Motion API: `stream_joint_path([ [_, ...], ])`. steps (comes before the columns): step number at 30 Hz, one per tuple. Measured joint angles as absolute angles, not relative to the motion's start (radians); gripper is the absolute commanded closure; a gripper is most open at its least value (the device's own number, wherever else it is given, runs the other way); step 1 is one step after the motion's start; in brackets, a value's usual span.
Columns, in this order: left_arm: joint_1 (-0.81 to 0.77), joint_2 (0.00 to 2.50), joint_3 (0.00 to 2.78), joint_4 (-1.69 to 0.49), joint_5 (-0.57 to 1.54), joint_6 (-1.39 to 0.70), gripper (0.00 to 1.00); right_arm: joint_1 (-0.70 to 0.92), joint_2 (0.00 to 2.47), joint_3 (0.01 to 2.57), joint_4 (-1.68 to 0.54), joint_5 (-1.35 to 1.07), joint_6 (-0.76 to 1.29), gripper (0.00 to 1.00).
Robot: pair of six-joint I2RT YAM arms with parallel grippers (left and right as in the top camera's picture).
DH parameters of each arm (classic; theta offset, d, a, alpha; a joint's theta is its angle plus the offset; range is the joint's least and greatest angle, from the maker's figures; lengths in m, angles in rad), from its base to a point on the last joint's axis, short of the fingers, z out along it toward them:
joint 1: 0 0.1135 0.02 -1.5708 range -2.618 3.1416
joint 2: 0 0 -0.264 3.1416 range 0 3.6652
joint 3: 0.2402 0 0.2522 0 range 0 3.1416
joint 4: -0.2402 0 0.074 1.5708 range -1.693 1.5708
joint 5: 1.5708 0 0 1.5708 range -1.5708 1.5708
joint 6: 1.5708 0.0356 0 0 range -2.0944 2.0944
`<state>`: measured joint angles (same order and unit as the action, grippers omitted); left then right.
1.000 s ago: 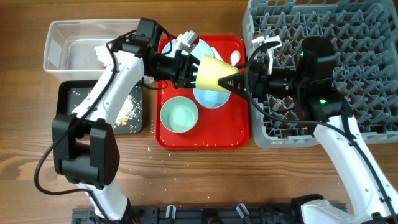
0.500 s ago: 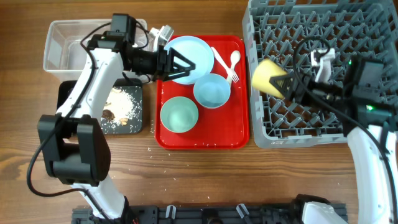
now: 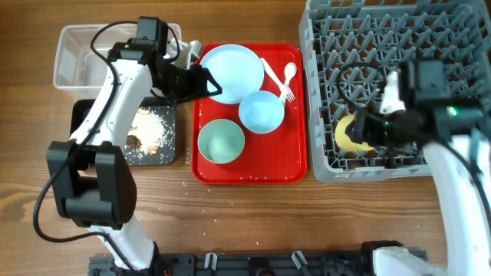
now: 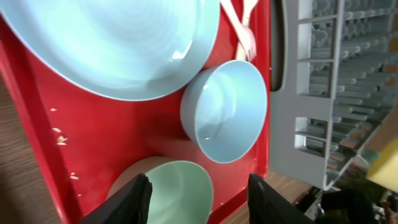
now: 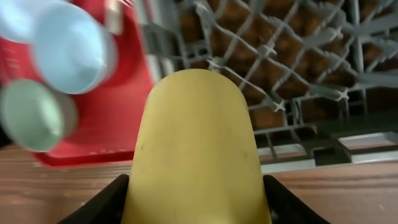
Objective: Sort waste into correct bins and load items into the dishwasher rack
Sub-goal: 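Place the yellow cup upside down in the dish rack with the right gripper, then grasp the light-blue bowl with the right gripper, place it in the rack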
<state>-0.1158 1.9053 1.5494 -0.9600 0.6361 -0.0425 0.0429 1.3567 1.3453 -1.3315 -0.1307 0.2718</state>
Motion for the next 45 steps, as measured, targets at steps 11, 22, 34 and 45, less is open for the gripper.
stream_joint_path([
  [11,-0.116,1.905,1.549,-0.96,0.599,-0.043,0.49,0.044,1.639,1.345,-1.291,-0.084,0.26,0.18],
  [22,-0.116,1.905,1.549,-0.96,0.598,-0.043,0.49,0.043,1.644,1.423,-1.337,-0.093,0.262,0.23],
  [34,-0.055,1.884,1.574,-0.957,0.521,-0.103,0.51,0.389,1.67,1.543,-1.021,-0.133,0.455,0.48],
  [45,-0.019,1.834,1.583,-0.984,0.263,-0.191,0.33,0.419,2.014,1.525,-0.941,-0.068,0.588,0.7],
])
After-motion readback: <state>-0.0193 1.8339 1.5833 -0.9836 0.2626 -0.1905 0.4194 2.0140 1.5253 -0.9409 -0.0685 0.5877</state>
